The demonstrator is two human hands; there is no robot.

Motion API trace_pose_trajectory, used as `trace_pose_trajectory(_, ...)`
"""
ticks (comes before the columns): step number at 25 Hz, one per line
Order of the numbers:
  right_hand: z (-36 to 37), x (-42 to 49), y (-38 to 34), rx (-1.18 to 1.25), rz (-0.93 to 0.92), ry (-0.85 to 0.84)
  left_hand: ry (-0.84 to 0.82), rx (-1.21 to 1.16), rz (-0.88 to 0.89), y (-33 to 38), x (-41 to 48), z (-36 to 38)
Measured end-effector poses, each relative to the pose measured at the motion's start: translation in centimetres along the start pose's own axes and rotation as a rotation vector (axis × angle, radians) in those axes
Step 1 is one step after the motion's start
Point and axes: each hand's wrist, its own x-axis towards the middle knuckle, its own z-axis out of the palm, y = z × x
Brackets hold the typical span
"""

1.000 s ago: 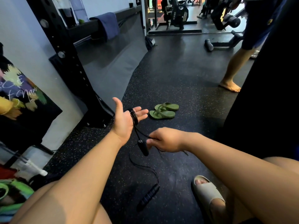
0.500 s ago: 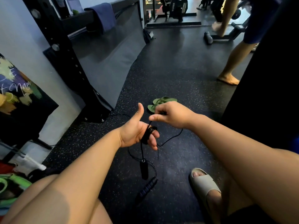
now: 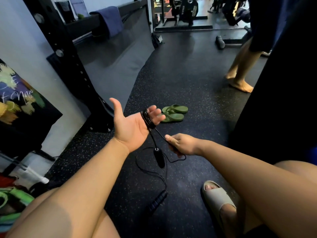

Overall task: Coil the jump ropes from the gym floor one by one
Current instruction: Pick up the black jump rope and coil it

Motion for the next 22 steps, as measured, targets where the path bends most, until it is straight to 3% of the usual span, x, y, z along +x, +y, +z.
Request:
trace_pose_trajectory(3, -0.3, -0.8, -2.1, -0.14, -0.036, -0.044, 0.11, -0.039, 0.145, 0.3, 0.6, -0.6)
trace_pose_trajectory(5, -0.7, -1.3, -3.8, -0.319, -0.17, -0.041, 0.197, 0.04, 0.173, 0.4, 0.9, -1.3)
trace_pose_trajectory(9, -1.8, -2.0, -6.3, -0.394, -0.413, 0.107, 0.294, 0.307, 0.054, 0.0, 1.1, -1.7)
trace_pose_trajectory(12, -3.2, -2.3, -7.3, -0.374, -0.558, 0.228, 0.144, 0.48, -0.171, -0.6, 0.5, -0.8)
trace_pose_trajectory(16, -5.0, -2.4, -7.3, -0.443, -0.56, 0.314, -0.12, 0.643, -0.396, -1.3, -0.1, -0.3)
trace_pose_trajectory(19, -5.7, -2.2, -6.6, -0.394, -0.553, 0.297, -0.26, 0.649, -0.515, -1.5, -0.6, 0.1)
trace_pose_trajectory(22, -5.5, -1.7, -5.1, -0.26, -0.492, 0.286, -0.327, 0.535, -0.51, -1.1, -0.9, 0.5)
